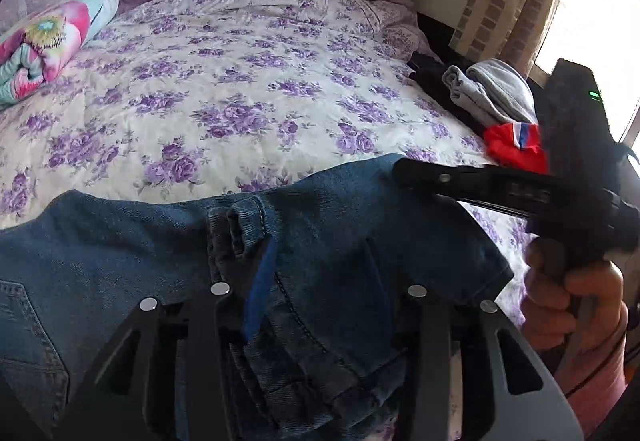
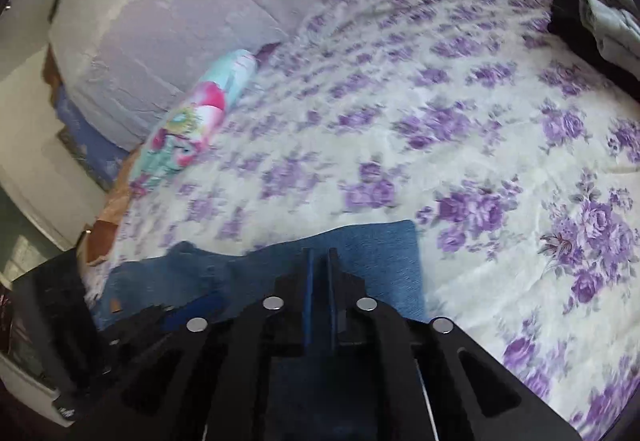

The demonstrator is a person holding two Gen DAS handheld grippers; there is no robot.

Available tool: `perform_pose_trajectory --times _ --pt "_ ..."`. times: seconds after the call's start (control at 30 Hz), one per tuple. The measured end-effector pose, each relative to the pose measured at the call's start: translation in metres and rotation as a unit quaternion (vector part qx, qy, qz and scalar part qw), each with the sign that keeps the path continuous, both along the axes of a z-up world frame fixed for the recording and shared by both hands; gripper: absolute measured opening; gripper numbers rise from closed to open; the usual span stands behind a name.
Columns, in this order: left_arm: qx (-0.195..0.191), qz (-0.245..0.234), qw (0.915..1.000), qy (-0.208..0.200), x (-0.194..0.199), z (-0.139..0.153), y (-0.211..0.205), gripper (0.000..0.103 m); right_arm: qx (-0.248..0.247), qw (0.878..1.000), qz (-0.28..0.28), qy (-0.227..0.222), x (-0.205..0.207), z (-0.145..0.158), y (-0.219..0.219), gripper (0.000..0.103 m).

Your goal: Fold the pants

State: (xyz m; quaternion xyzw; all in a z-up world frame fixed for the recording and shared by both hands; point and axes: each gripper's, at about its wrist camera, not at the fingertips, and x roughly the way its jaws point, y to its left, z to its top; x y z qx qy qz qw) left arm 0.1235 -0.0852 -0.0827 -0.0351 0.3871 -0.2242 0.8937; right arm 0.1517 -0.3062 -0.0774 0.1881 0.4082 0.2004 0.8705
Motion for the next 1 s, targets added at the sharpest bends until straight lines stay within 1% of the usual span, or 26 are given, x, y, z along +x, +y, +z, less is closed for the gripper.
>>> perform_pose_trajectory --times 0.03,0.07,0.1,0.13,0.17,0.2,0.23,0.27,0.3,0.33,0.37,0.4,0.43,0.47,0.5,0.53,0.57,0.63,0.67,0.7,0.73,0.77,0.83,0.87,0.93,1.0 --pt "0.011 -0.001 0.9999 -0.005 -0.001 0.000 -0.002 0.042 0.020 1.000 0.001 0.004 0.004 -0.007 -0.004 0.000" --pt "0.016 -0.002 0.9998 -0.007 -0.003 0.001 -0.003 0.042 0.040 0.999 -0.005 0.011 0.002 -0.006 -0.008 0.000" --pt "0.019 -0.001 0.9998 -0.006 -0.005 0.003 -0.003 0.042 0.044 0.999 -0.011 0.007 -0.006 0.001 -0.009 0.002" --pt "0.021 0.005 0.9997 -0.012 -0.011 0.010 -0.001 0.043 0.043 0.999 -0.011 -0.006 -0.017 0.009 -0.007 0.007" --pt "0.021 0.004 0.9995 -0.022 -0.018 0.016 0.000 0.048 0.042 0.999 -0.001 -0.031 -0.034 0.021 -0.005 0.007" --pt "0.022 -0.004 0.9988 -0.043 -0.032 0.024 0.002 0.059 0.045 0.998 0.008 -0.048 -0.050 0.029 -0.003 0.007" --pt "0.028 -0.008 0.9976 -0.063 -0.044 0.029 0.001 0.068 0.045 0.997 0.010 -0.059 -0.065 0.035 -0.003 0.009" --pt "0.038 -0.007 0.9963 -0.077 -0.053 0.031 0.000 0.081 0.040 0.997 0.006 -0.068 -0.082 0.037 -0.003 0.012" --pt "0.047 -0.005 0.9954 -0.083 -0.060 0.030 -0.003 0.087 0.029 0.997 0.004 -0.071 -0.095 0.034 -0.001 0.013" --pt "0.051 -0.009 0.9957 -0.077 -0.063 0.025 -0.005 0.087 0.013 0.998 0.001 -0.066 -0.100 0.029 0.000 0.017" --pt "0.054 -0.018 0.9968 -0.056 -0.062 0.012 -0.008 0.087 -0.022 0.998 -0.005 -0.052 -0.105 0.015 0.002 0.018" --pt "0.056 -0.017 0.9979 -0.026 -0.056 -0.004 -0.011 0.088 -0.041 0.998 -0.009 -0.043 -0.105 0.000 0.001 0.018" --pt "0.065 -0.011 0.9977 -0.016 -0.053 -0.014 -0.012 0.090 -0.036 0.998 -0.011 -0.052 -0.107 -0.009 0.000 0.018" --pt "0.070 -0.010 0.9973 -0.020 -0.054 -0.013 -0.014 0.090 -0.029 0.997 -0.016 -0.064 -0.111 -0.010 -0.002 0.018" --pt "0.068 -0.009 0.9973 -0.026 -0.057 -0.006 -0.014 0.090 -0.030 0.997 -0.018 -0.067 -0.113 -0.006 -0.002 0.019" --pt "0.056 -0.011 0.9978 -0.032 -0.061 0.001 -0.010 0.090 -0.027 0.997 -0.019 -0.071 -0.116 -0.001 -0.002 0.031" --pt "0.041 -0.012 0.9981 -0.044 -0.067 0.011 -0.003 0.090 -0.017 0.997 -0.016 -0.080 -0.121 0.005 -0.002 0.048" --pt "0.026 -0.002 0.9968 -0.076 -0.081 0.029 0.013 0.093 -0.020 0.994 -0.009 -0.103 -0.131 0.015 0.007 0.063" --pt "0.020 0.016 0.9948 -0.099 -0.092 0.039 0.028 0.099 -0.038 0.992 -0.003 -0.120 -0.138 0.020 0.015 0.068" --pt "0.017 0.035 0.9929 -0.112 -0.099 0.046 0.040 0.099 -0.059 0.989 0.003 -0.137 -0.144 0.025 0.024 0.071" --pt "0.015 0.050 0.9916 -0.118 -0.103 0.050 0.052 0.099 -0.075 0.986 0.009 -0.150 -0.149 0.028 0.032 0.078" --pt "0.010 0.072 0.9904 -0.117 -0.108 0.054 0.073 0.099 -0.090 0.982 0.020 -0.163 -0.155 0.031 0.043 0.082" --pt "0.006 0.108 0.9881 -0.109 -0.114 0.056 0.103 0.099 -0.104 0.977 0.050 -0.180 -0.162 0.035 0.065 0.084" --pt "0.007 0.135 0.9853 -0.104 -0.119 0.056 0.124 0.099 -0.110 0.974 0.068 -0.187 -0.166 0.037 0.077 0.086" --pt "0.012 0.186 0.9780 -0.095 -0.126 0.055 0.159 0.099 -0.116 0.968 0.100 -0.198 -0.173 0.040 0.102 0.088" --pt "0.012 0.233 0.9688 -0.084 -0.135 0.052 0.196 0.099 -0.118 0.964 0.129 -0.200 -0.176 0.040 0.123 0.088"
